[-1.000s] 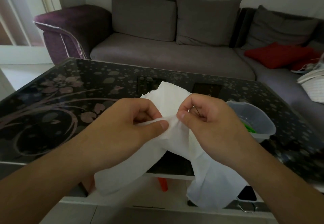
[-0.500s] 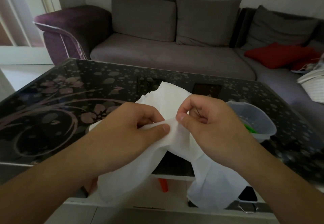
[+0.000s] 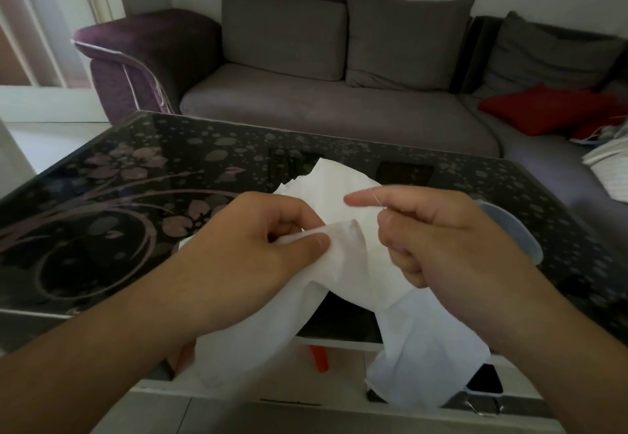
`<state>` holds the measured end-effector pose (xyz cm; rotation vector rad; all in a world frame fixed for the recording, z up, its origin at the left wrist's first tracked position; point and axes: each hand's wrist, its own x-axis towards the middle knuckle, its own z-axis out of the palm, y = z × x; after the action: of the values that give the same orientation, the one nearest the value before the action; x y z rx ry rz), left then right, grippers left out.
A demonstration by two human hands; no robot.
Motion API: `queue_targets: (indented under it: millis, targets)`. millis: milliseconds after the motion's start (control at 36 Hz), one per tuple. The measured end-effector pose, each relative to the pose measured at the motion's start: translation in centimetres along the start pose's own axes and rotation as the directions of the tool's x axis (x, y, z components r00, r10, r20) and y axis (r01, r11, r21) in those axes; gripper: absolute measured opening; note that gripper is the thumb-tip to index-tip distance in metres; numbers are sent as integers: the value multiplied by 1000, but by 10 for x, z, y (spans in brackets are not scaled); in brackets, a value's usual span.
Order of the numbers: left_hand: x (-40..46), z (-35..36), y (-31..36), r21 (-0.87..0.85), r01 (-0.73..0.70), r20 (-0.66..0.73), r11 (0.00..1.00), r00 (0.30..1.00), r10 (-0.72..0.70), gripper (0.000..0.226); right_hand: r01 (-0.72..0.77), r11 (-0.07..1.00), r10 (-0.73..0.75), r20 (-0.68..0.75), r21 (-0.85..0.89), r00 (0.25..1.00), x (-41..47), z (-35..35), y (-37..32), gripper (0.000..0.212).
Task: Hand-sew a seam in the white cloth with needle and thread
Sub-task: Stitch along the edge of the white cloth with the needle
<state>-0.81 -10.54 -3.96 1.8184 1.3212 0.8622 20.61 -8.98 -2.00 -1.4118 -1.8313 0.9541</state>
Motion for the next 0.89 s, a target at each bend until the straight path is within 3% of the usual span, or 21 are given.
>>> queue_targets:
  millis: [222,556,889]
  targets:
    - [-1,-1,-3,-30,-6,-18,1000,1000,6,13,52,999,-52,30,-3,998,-7,1,-16,15]
    - [-2,0,-3,-44,-63,59,997,996,65,13,115,993,-116,-3,-31,993,-8,9,-6,13]
    - [-1,3,-3,-19,-111,4,994,994,111,15,69,997,-68,-15,46,998,-5,7,-2,10]
